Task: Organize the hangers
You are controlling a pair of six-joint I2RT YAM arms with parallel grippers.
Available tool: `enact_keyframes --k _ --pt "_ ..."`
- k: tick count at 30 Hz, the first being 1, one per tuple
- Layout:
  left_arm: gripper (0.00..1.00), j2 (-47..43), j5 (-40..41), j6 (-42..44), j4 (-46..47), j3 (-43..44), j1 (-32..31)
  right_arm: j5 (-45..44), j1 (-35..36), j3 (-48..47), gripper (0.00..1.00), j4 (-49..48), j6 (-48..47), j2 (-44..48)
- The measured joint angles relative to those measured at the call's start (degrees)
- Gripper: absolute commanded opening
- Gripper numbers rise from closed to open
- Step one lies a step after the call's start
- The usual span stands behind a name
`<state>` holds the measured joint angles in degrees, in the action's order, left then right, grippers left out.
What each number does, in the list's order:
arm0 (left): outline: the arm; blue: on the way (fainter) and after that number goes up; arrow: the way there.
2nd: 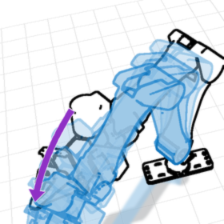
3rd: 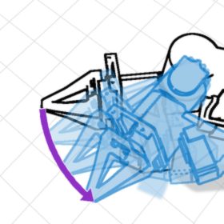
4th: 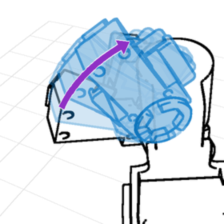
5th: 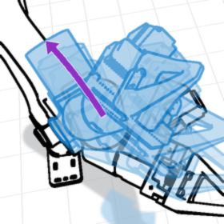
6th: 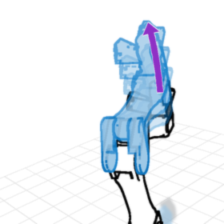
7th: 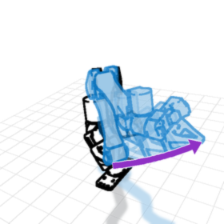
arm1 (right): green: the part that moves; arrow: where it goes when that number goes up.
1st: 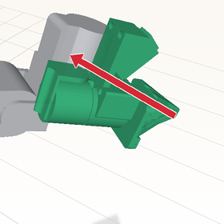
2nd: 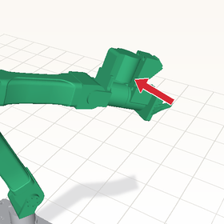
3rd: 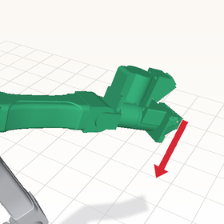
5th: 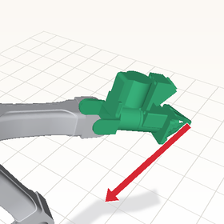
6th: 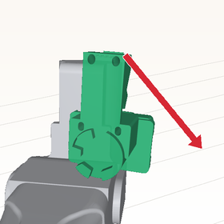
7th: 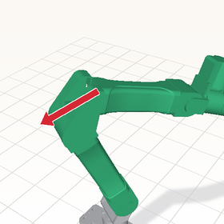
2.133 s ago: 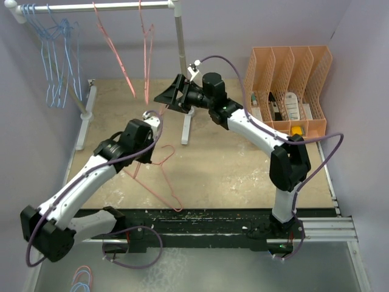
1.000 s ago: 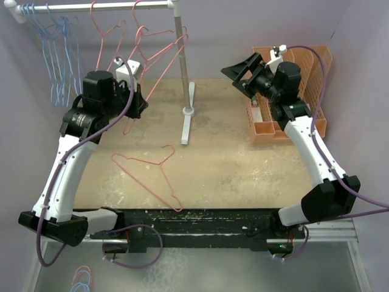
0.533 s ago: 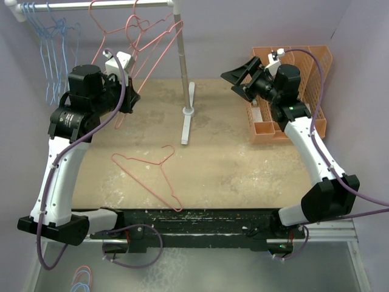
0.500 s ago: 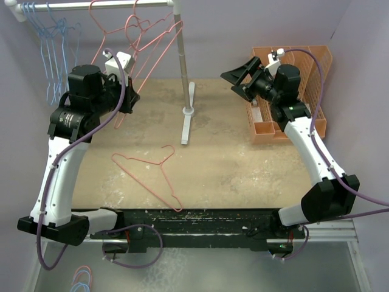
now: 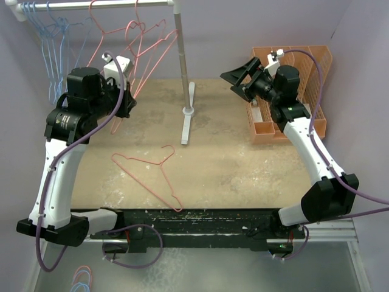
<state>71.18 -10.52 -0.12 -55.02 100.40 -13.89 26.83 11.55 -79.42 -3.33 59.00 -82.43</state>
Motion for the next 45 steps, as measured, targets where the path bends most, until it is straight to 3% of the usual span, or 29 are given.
enact_keyframes --k 8,15,25,33,45 --pt "0.0 -0.85 4.96 0.46 -0.37 0.9 0.39 0.37 0.0 0.17 1.0 0.04 -0.02 -0.87" --pt "0.0 0.5 4.52 1.31 0.52 2.82 0.39 1.03 0.0 0.17 1.0 -0.02 -0.02 -0.94" --pt "0.0 15.91 2.64 1.03 0.5 15.47 0.39 1.25 0.0 0.48 1.0 -0.02 -0.02 -0.94" --pt "0.0 28.09 2.58 -0.07 -4.2 31.63 0.39 1.27 -0.07 1.95 1.0 -0.28 -0.02 -0.94" --pt "0.0 36.44 2.86 -1.31 -12.07 43.25 0.39 3.02 -0.72 3.93 1.0 -2.62 0.98 -1.36"
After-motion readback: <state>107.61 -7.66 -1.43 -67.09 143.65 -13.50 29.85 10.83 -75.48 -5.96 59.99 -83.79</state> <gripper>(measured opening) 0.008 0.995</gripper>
